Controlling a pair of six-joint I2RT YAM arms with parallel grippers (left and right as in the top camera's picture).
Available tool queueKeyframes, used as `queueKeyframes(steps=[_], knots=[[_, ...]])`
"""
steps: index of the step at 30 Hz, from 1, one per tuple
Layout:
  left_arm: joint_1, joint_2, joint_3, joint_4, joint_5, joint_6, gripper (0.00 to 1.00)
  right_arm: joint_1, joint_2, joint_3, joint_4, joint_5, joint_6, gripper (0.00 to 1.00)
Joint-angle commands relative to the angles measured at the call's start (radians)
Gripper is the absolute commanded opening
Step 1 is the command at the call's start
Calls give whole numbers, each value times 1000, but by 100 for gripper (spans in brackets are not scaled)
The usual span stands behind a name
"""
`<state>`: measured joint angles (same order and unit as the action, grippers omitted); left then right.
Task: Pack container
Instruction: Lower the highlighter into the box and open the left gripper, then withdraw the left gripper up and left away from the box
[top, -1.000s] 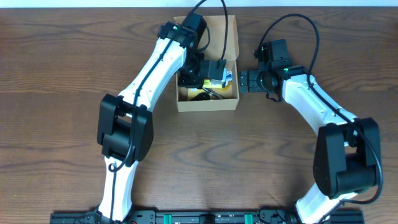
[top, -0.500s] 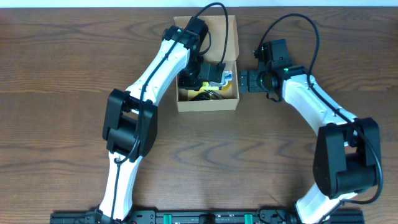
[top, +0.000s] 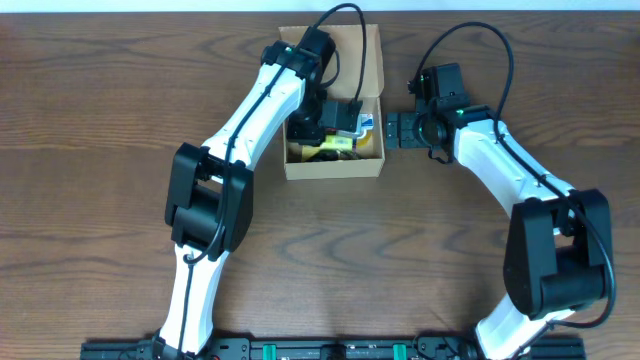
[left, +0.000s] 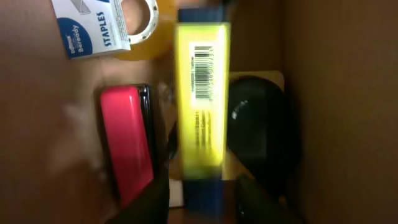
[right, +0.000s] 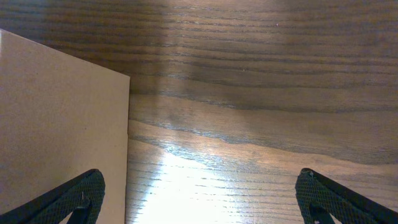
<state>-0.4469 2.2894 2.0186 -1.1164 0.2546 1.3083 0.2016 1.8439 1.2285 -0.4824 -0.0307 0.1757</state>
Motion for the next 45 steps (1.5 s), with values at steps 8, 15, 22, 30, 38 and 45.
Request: queueKeyframes(steps=[8, 15, 22, 30, 38, 45], knots=[[2, 6, 11, 3, -18, -15, 38, -5, 0, 1, -1, -3, 11, 99], [-1, -23, 82, 7, -177, -34, 6, -5, 0, 1, -1, -3, 10, 99], [2, -51, 274, 47, -195, -92, 6, -5, 0, 1, -1, -3, 10, 99], [16, -53, 489, 97, -223, -252, 6, -5, 0, 1, -1, -3, 10, 99], [162, -127, 568, -83, -234, -585, 6, -5, 0, 1, -1, -3, 11, 99], [456, -127, 555, -149, 7, -731, 6, -5, 0, 1, -1, -3, 11, 99]])
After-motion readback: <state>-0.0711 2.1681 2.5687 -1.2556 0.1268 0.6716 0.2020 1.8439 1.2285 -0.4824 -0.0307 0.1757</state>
